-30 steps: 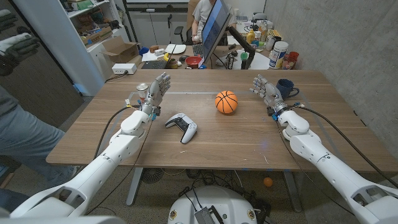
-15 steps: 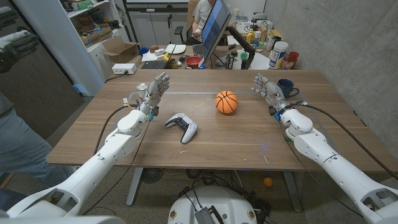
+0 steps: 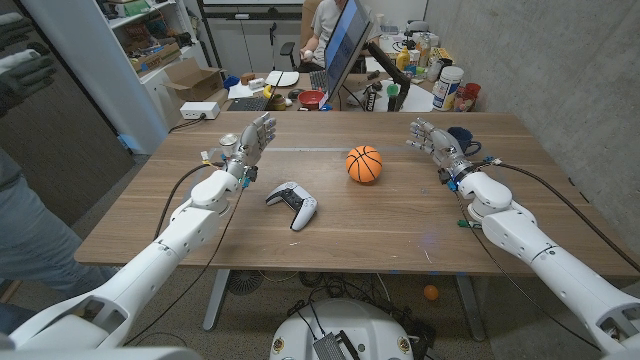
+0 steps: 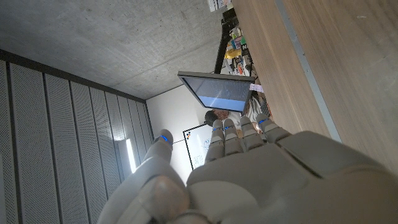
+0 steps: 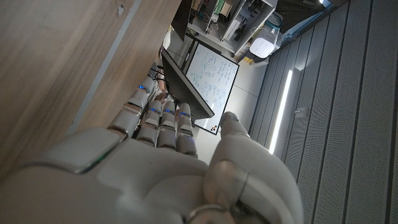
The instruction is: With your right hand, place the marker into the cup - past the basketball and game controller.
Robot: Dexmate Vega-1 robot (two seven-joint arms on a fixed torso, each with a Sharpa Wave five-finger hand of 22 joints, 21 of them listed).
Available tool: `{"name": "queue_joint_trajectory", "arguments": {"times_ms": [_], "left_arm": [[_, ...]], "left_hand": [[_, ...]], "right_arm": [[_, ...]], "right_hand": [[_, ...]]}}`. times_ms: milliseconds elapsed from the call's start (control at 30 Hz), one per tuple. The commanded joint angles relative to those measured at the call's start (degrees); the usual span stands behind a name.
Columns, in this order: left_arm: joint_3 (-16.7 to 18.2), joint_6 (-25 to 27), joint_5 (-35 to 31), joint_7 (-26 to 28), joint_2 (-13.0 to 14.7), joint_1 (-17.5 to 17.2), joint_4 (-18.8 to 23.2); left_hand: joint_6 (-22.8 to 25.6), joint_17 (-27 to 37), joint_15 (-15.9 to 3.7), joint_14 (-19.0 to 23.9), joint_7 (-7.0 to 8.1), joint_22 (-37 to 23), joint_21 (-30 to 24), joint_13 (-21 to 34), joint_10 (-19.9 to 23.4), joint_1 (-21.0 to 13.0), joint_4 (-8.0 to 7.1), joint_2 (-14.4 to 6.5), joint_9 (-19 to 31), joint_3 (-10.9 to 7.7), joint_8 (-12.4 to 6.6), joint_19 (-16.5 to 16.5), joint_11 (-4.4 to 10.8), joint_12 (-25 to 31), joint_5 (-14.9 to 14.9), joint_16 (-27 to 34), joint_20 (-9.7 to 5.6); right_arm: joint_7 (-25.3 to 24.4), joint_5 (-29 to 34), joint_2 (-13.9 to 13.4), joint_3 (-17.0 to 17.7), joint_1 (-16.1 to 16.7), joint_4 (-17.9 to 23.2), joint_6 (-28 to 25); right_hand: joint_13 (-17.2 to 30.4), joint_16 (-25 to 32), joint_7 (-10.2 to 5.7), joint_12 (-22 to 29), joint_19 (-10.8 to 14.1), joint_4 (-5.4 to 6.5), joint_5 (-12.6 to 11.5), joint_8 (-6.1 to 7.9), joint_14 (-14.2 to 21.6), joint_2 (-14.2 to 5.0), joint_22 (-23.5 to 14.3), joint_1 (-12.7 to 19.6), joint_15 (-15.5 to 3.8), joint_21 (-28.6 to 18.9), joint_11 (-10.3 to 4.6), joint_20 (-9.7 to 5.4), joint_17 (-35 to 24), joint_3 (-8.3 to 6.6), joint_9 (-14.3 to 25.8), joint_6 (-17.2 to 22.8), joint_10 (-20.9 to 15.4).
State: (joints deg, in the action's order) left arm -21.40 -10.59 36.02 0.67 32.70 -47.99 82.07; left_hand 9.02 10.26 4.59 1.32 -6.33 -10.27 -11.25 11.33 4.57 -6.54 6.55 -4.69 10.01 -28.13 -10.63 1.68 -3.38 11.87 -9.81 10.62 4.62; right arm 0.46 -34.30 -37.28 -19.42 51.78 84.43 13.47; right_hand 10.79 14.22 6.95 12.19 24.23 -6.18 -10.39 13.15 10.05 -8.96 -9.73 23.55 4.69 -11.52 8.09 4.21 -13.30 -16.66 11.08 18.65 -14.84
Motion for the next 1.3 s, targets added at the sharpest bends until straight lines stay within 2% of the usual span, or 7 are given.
{"name": "queue_joint_trajectory", "arguments": {"times_ms": [33,100,233,333,600,800,1300], "left_arm": [[-0.58,0.68,0.17,-0.68,-0.58,1.09,-0.84],[-0.73,0.74,0.2,-1.0,-0.68,1.35,-1.09],[-1.48,1.08,-0.1,-2.09,-0.69,2.05,-1.46],[-1.56,0.89,-0.1,-2.3,-0.89,2.27,-1.71],[-1.0,0.41,-0.25,-1.93,-0.59,2.37,-1.85],[-0.88,0.16,0.05,-2.17,-0.79,2.42,-2.24],[-0.45,-0.61,0.28,-2.17,-0.63,1.78,-2.01]], "left_hand": [[0.3,0.2,0.63,0.09,0.01,-0.14,-0.2,0.09,0.15,-0.55,-0.09,-0.06,0.29,-0.35,-0.16,0.18,0.17,0.37,-0.3,0.28,0.58],[0.32,0.2,0.62,0.06,0.0,-0.14,-0.19,0.1,0.17,-0.55,-0.09,-0.06,0.29,-0.35,-0.17,0.21,0.15,0.37,-0.3,0.26,0.67],[0.43,0.21,0.69,0.07,-0.05,-0.14,-0.16,0.1,0.16,-0.52,-0.1,-0.03,0.29,-0.33,-0.21,0.29,0.3,0.37,-0.3,0.26,0.8],[0.47,0.21,0.69,0.05,-0.07,-0.14,-0.16,0.1,0.12,-0.51,-0.1,-0.02,0.29,-0.33,-0.22,0.3,0.23,0.35,-0.3,0.25,0.98],[0.55,0.22,0.72,-0.01,0.01,-0.14,-0.17,0.1,0.11,-0.49,-0.11,-0.01,0.3,-0.33,-0.24,0.32,0.17,0.34,-0.3,0.23,1.04],[0.58,0.22,0.79,-0.06,-0.03,-0.14,-0.15,0.1,0.08,-0.47,-0.12,-0.01,0.3,-0.33,-0.23,0.39,0.39,0.34,-0.3,0.21,1.06],[0.63,0.23,0.74,-0.07,0.01,-0.14,-0.14,0.1,0.03,-0.44,-0.14,-0.01,0.31,-0.35,-0.22,0.49,0.13,0.32,-0.3,0.2,1.3]], "right_arm": [[-1.34,2.27,-2.86,1.43,2.28,1.04,1.51],[-0.87,2.75,-3.38,1.47,2.35,0.71,2.01],[-1.72,4.55,-5.12,1.83,3.23,1.61,1.91],[-1.97,4.79,-6.24,2.41,4.16,2.49,1.66],[-3.65,5.73,-9.2,4.07,7.47,5.71,0.38],[-3.79,6.54,-11.1,5.09,9.35,6.75,0.39],[-8.05,8.56,-14.49,9.01,15.43,11.79,-1.19]], "right_hand": [[0.36,0.16,-0.35,0.13,0.56,-1.16,-0.63,0.12,0.92,-0.6,-0.23,2.51,-0.17,-0.41,-0.25,0.14,0.08,-1.28,0.11,0.56,-0.76],[0.37,0.12,-0.49,0.08,0.62,-1.67,-0.91,0.07,1.06,-0.95,-0.23,3.51,-0.21,-0.36,-0.27,0.16,0.17,-1.98,0.12,0.72,-0.82],[0.41,0.02,-0.34,-0.06,1.37,-3.59,-2.07,0.36,1.79,-1.58,-0.2,8.33,-0.42,-0.34,-0.3,0.1,0.53,-5.34,0.23,2.83,-1.29],[0.43,0.0,-0.44,0.01,1.77,-3.94,-2.53,0.41,2.1,-1.72,-0.19,10.15,-0.48,-0.38,-0.43,0.07,0.62,-6.66,0.28,3.5,-1.76],[0.44,-0.05,-1.04,-0.12,2.05,-4.25,-2.92,0.2,2.4,-1.41,-0.18,12.06,-0.75,-0.34,-0.6,0.11,0.73,-7.88,0.32,3.62,-1.77],[0.48,0.29,-2.08,-0.16,3.89,-4.31,-3.28,0.3,3.94,-0.89,-0.16,14.91,-0.25,-0.77,-1.03,0.47,0.87,-9.48,0.47,4.79,-2.04],[0.53,0.37,-2.89,-0.32,4.26,-3.91,-3.15,-0.06,4.75,0.24,-0.13,15.45,0.41,-0.63,-1.5,1.12,0.89,-9.61,0.62,4.51,-1.9]]}}
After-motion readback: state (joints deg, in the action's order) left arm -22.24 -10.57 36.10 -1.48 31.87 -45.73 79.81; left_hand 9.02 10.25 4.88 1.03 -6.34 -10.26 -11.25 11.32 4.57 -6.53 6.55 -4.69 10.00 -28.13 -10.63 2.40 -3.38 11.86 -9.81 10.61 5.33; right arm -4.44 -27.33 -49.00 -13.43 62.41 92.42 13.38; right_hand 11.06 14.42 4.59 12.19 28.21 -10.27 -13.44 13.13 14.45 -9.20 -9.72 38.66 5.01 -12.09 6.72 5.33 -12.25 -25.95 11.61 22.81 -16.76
